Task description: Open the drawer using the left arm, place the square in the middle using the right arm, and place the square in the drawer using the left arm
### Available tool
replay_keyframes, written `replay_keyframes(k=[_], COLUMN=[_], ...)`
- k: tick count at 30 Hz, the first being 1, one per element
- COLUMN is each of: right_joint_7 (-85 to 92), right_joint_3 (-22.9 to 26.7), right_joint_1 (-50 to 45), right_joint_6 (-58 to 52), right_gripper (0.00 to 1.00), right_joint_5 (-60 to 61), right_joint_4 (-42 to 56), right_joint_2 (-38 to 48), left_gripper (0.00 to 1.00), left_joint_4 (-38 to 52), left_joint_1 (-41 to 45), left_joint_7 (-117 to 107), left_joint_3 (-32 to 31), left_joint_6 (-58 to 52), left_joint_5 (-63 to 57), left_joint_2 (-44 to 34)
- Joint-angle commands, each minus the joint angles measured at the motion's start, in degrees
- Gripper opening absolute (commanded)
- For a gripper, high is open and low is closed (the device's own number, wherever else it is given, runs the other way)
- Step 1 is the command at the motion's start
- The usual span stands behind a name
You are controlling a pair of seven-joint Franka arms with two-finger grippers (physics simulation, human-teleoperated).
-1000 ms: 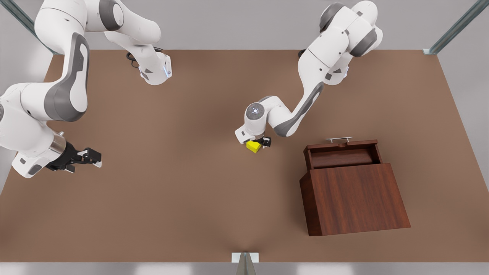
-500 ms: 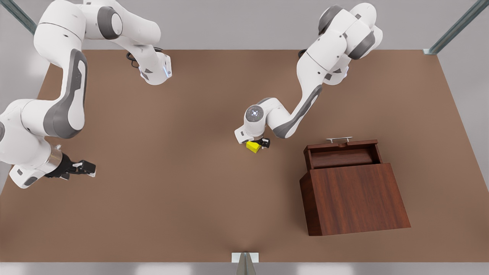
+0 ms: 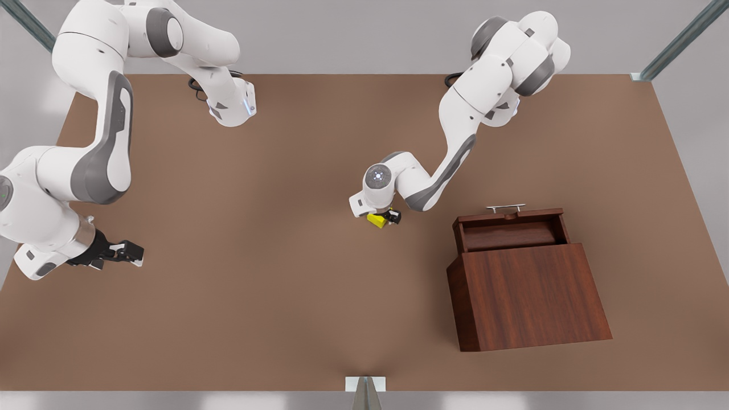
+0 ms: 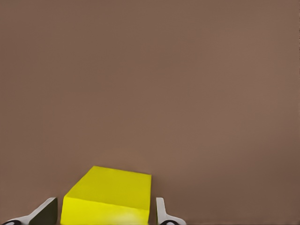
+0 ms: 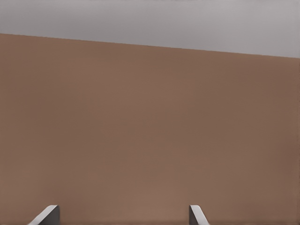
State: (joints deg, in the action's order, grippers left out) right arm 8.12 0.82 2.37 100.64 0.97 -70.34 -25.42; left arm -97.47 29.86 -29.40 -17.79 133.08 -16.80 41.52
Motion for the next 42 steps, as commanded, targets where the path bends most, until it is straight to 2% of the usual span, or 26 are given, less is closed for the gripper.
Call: replay_keyframes(k=[1,6,8,14,15,17,24,31,39,42], right_joint_7=[-1.8,-0.7,1.5,1.9,2.0,2.1,5.1,4.9,4.1,4.1], right_joint_3=[0.0,0.0,0.1,0.2,0.2,0.2,0.3,0.2,0.5,0.5], right_joint_1=[0.0,0.0,-1.4,-0.2,-0.2,-0.3,-0.8,-1.7,-0.3,-0.3], right_joint_6=[0.2,0.2,0.3,0.9,0.9,0.9,1.7,4.5,6.9,6.9], right_gripper=[1.00,1.00,1.00,1.00,1.00,1.00,1.00,1.00,1.00,1.00], right_joint_5=[-0.5,-0.8,-4.1,-0.4,-0.4,-0.5,-3.1,-9.9,-7.7,-7.9], right_joint_4=[0.0,-0.4,-0.4,-0.5,-0.5,-0.5,-0.8,-0.9,-1.8,-2.0], right_joint_2=[0.0,-0.2,-0.5,-0.3,-0.2,-0.2,0.0,-0.5,-1.1,-1.2], left_gripper=[0.90,0.76,0.76,0.76,0.70,0.68,0.68,0.68,0.68,0.68], left_joint_4=[0.0,-0.1,-0.3,-0.4,-0.3,-0.4,-0.3,-0.2,-3.0,-2.8], left_joint_1=[0.0,0.0,0.0,0.2,0.3,0.3,0.3,-0.5,-13.1,-18.0], left_joint_7=[4.0,4.2,4.2,4.2,4.1,4.1,3.4,2.5,3.5,3.7], left_joint_3=[0.0,0.0,0.0,0.0,0.0,0.0,-0.2,-0.3,-0.6,-0.8], left_joint_6=[0.0,-0.2,-0.2,-0.9,-1.0,-1.2,-2.7,-12.6,-23.7,-25.1], left_joint_5=[0.0,0.0,0.0,0.0,0.0,0.0,0.0,2.0,7.4,8.7], left_joint_2=[0.0,0.0,0.0,0.0,0.0,0.0,-0.8,-8.7,-26.1,-28.8])
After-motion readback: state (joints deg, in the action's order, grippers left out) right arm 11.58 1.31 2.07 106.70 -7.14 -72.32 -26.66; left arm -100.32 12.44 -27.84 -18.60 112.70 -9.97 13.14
